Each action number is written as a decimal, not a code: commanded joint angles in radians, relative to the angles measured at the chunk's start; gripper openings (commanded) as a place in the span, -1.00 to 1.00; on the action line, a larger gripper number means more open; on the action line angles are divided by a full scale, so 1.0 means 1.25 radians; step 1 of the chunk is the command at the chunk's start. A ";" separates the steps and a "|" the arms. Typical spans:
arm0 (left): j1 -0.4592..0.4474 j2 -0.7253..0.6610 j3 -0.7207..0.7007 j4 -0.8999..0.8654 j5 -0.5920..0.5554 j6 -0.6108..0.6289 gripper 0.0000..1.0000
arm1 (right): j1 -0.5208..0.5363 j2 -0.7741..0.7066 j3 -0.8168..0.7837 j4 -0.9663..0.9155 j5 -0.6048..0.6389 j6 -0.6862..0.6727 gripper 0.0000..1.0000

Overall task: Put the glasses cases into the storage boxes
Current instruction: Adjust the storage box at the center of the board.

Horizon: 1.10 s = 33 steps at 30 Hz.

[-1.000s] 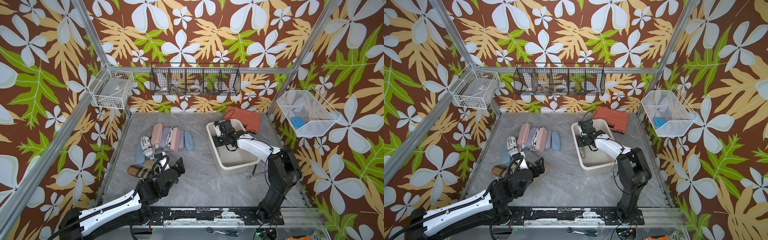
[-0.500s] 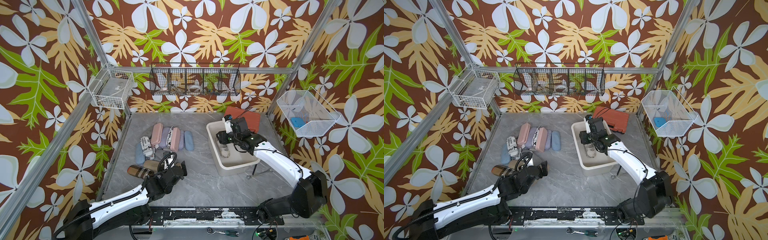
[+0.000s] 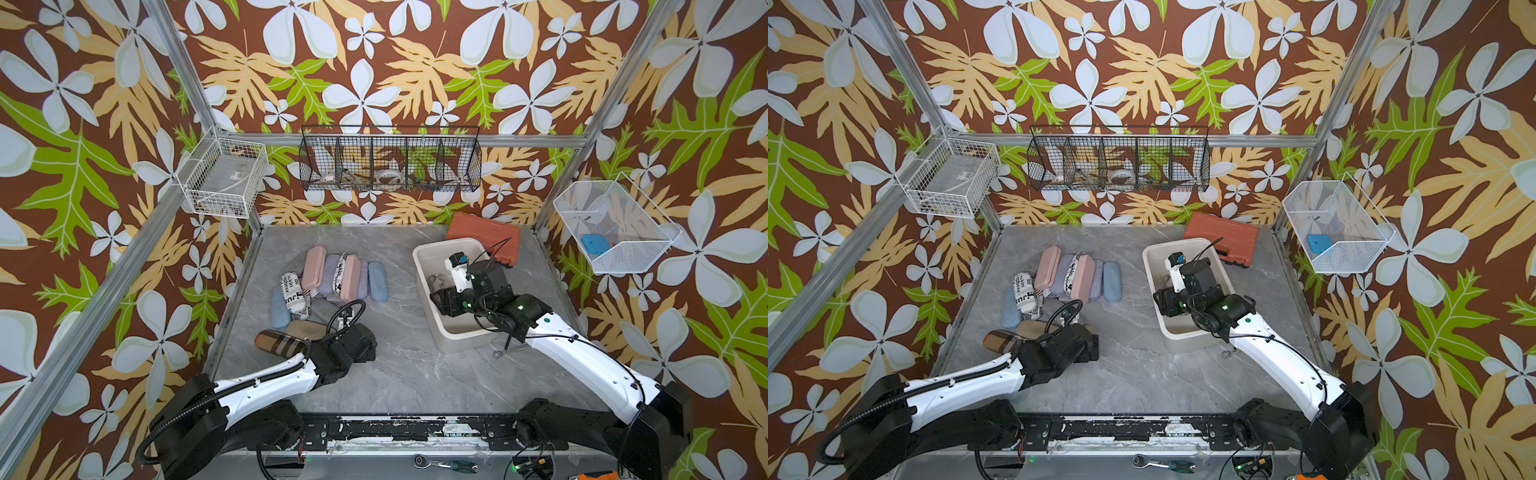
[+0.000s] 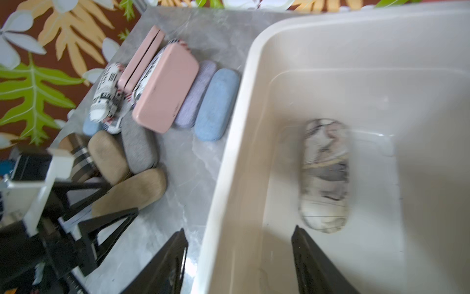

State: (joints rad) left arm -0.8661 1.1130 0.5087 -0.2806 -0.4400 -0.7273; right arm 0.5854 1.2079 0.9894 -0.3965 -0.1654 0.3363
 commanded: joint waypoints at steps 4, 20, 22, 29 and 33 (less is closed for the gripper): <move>0.002 -0.077 -0.030 -0.053 0.027 -0.016 1.00 | 0.029 -0.004 -0.044 0.058 -0.125 0.069 0.28; 0.001 -0.083 -0.034 -0.029 0.050 -0.025 1.00 | 0.052 0.072 0.002 0.195 -0.236 0.159 0.21; 0.003 -0.078 -0.030 -0.030 0.041 -0.024 1.00 | 0.052 0.066 0.027 0.145 -0.196 0.130 0.20; 0.003 -0.039 -0.025 -0.007 0.006 -0.003 1.00 | 0.052 -0.010 0.031 0.049 -0.043 0.065 0.28; 0.004 0.028 0.013 -0.033 -0.031 0.003 0.97 | 0.052 -0.030 0.017 0.046 -0.039 0.056 0.37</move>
State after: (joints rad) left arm -0.8639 1.1156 0.4992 -0.3092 -0.4225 -0.7315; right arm 0.6483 1.1843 1.0172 -0.3161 -0.2584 0.4355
